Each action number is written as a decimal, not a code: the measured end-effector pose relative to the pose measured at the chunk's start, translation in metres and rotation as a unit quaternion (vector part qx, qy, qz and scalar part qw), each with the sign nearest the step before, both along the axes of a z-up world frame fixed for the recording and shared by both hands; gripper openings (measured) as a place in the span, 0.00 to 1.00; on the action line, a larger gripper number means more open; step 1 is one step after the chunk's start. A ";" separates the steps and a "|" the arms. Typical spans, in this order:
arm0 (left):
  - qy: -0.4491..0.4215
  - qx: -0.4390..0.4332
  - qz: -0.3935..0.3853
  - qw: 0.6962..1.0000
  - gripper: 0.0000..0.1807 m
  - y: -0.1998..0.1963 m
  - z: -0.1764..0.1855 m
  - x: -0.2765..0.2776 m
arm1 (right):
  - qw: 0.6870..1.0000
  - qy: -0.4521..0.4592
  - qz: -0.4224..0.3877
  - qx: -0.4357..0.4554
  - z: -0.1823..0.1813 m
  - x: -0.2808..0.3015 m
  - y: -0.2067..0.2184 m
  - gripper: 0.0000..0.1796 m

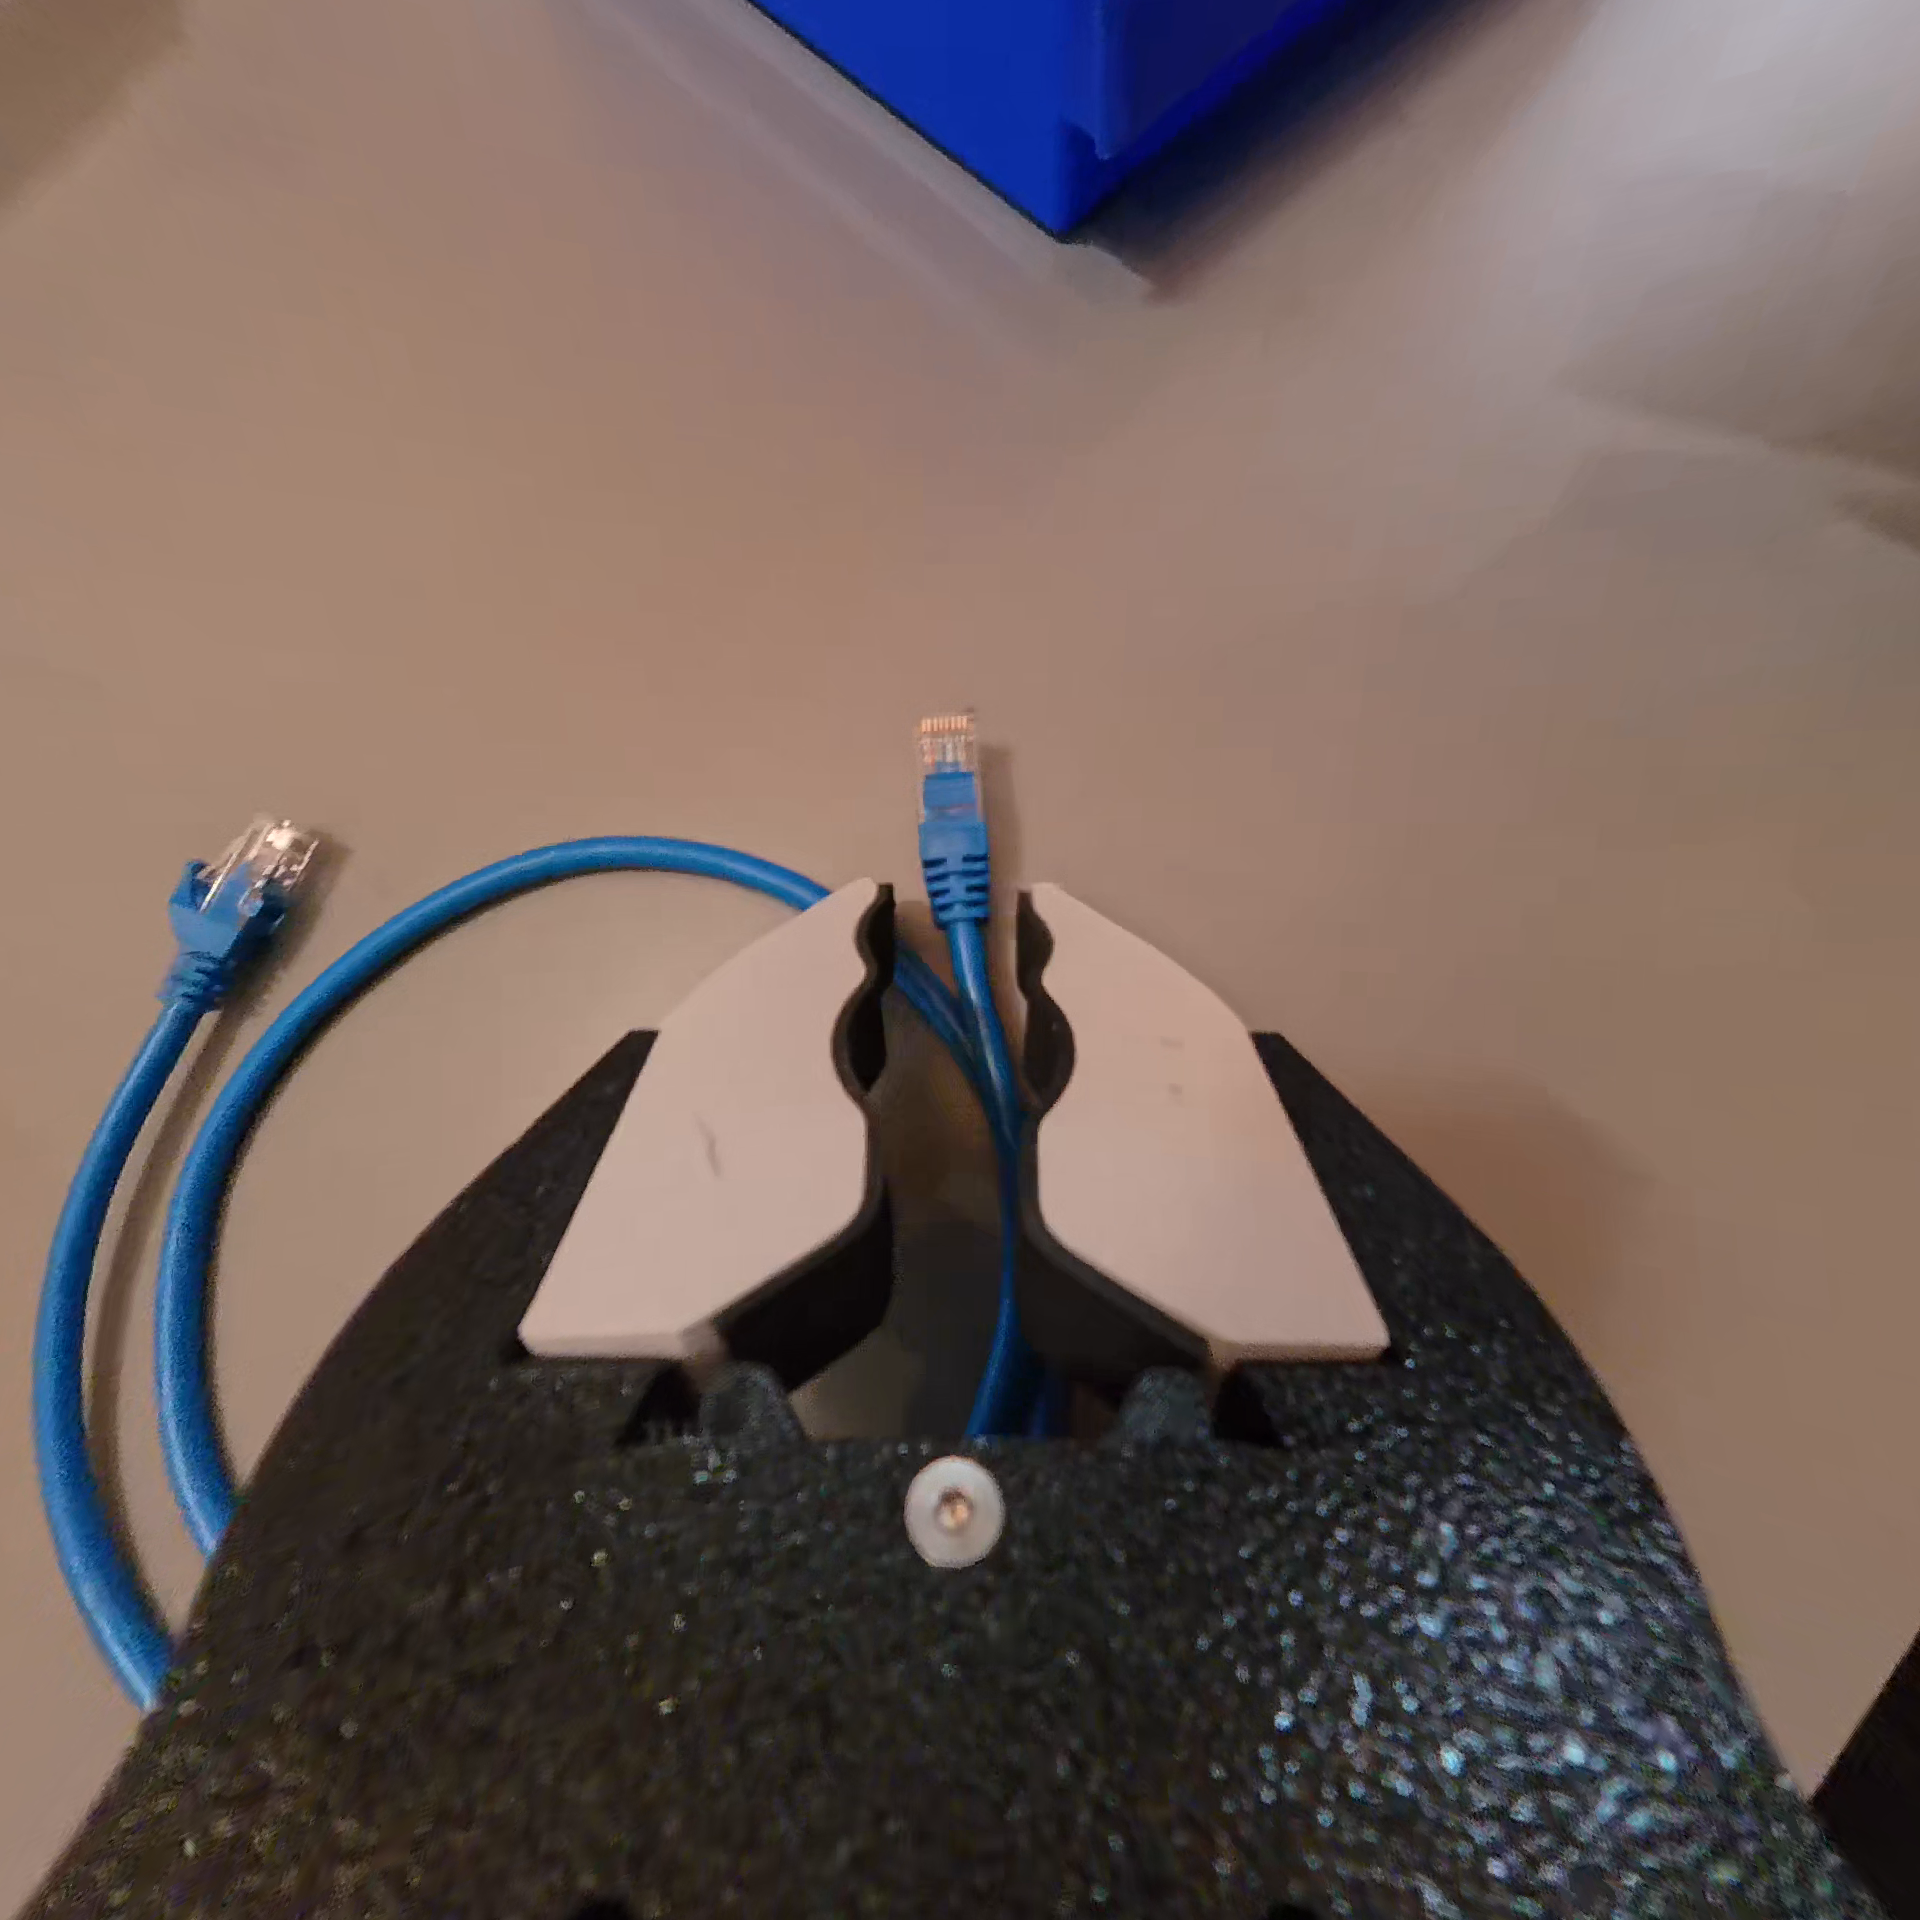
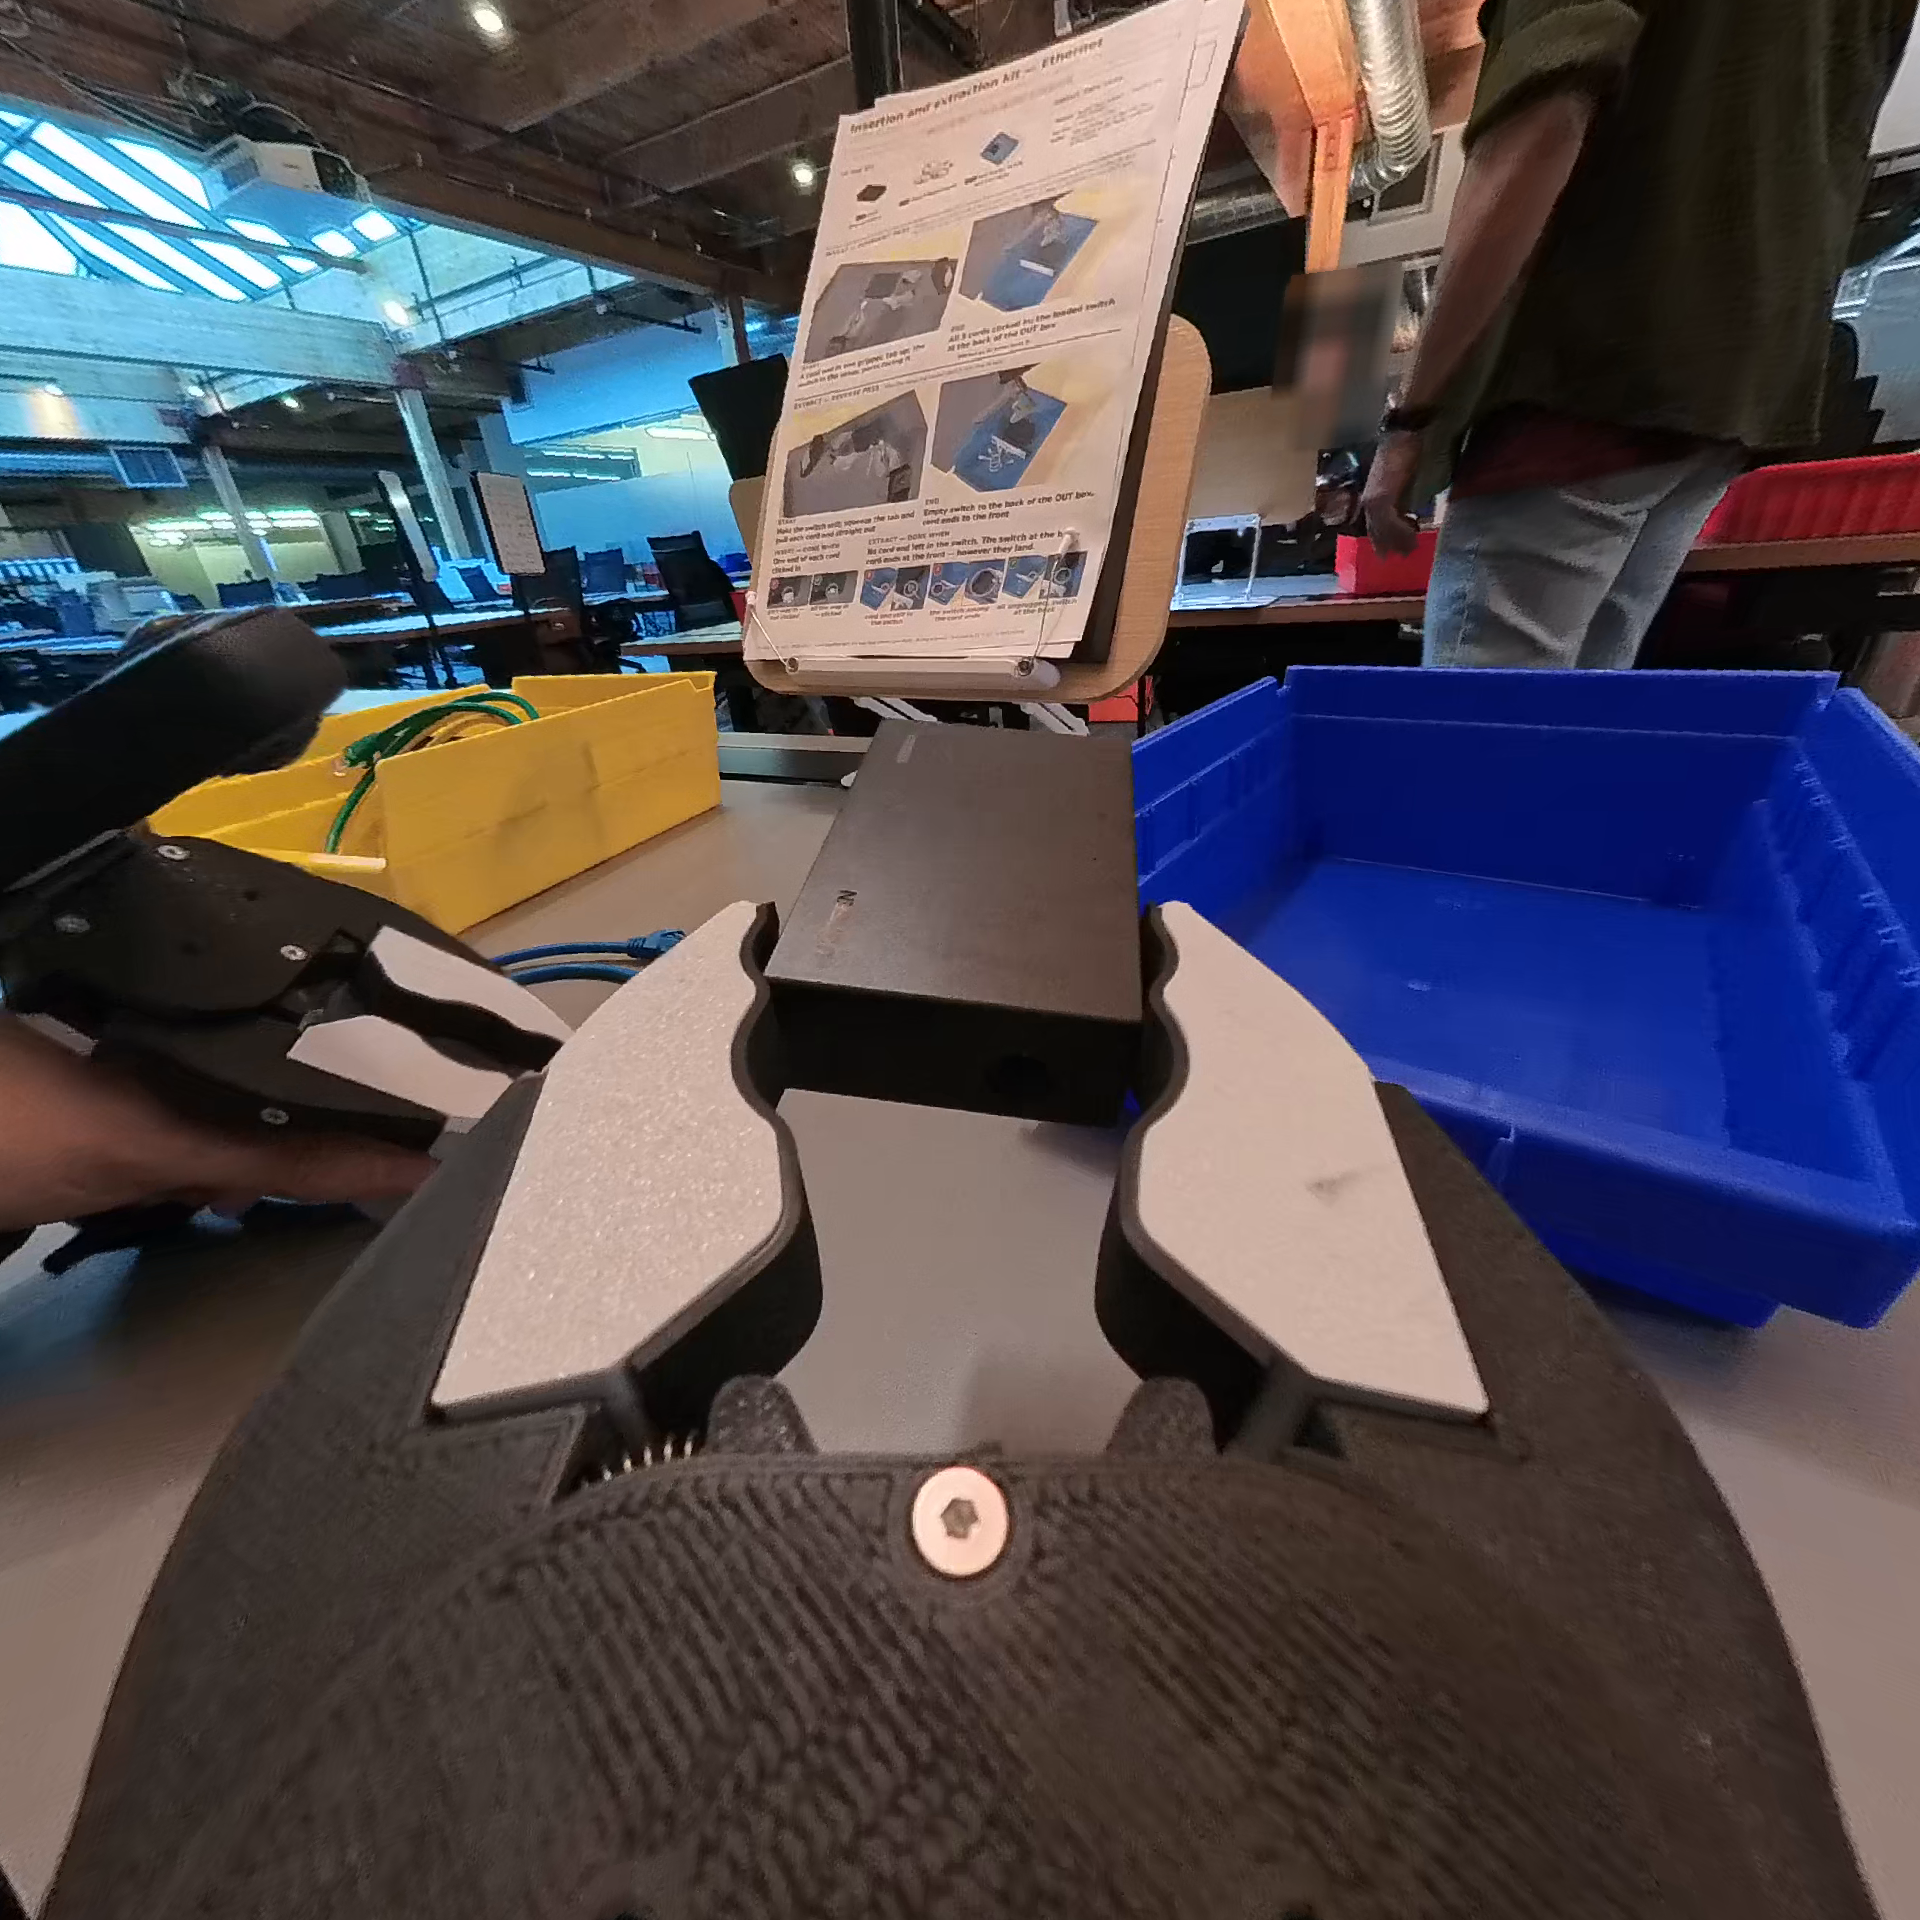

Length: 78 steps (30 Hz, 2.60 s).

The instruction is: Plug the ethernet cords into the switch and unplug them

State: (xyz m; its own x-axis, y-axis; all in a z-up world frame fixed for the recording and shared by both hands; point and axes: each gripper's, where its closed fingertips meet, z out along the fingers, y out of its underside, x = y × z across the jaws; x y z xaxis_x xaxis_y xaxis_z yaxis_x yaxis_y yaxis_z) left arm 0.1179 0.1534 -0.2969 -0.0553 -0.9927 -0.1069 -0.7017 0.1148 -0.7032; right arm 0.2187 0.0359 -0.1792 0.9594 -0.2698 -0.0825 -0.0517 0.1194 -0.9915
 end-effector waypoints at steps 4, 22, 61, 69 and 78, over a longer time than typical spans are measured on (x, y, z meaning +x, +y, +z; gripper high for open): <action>0.012 -0.022 -0.003 1.000 0.12 -0.005 -0.002 -0.008 | 1.000 0.001 0.001 0.000 0.000 0.000 0.000 0.37; 0.022 -0.019 -0.059 0.998 0.04 -0.027 0.037 -0.008 | 1.000 -0.002 0.016 -0.010 -0.002 -0.004 0.003 0.37; 0.112 0.013 -0.169 0.979 0.04 -0.074 0.088 0.026 | 0.991 -0.108 0.007 -0.079 -0.011 -0.026 0.022 0.37; -0.069 -0.029 -0.177 0.981 0.04 -0.087 0.105 0.045 | 1.000 -0.024 -0.001 -0.013 -0.001 -0.012 0.011 0.37; -0.195 -0.053 -0.136 0.970 0.05 -0.087 0.107 0.049 | 1.000 -0.001 -0.005 0.017 0.004 -0.009 0.008 0.36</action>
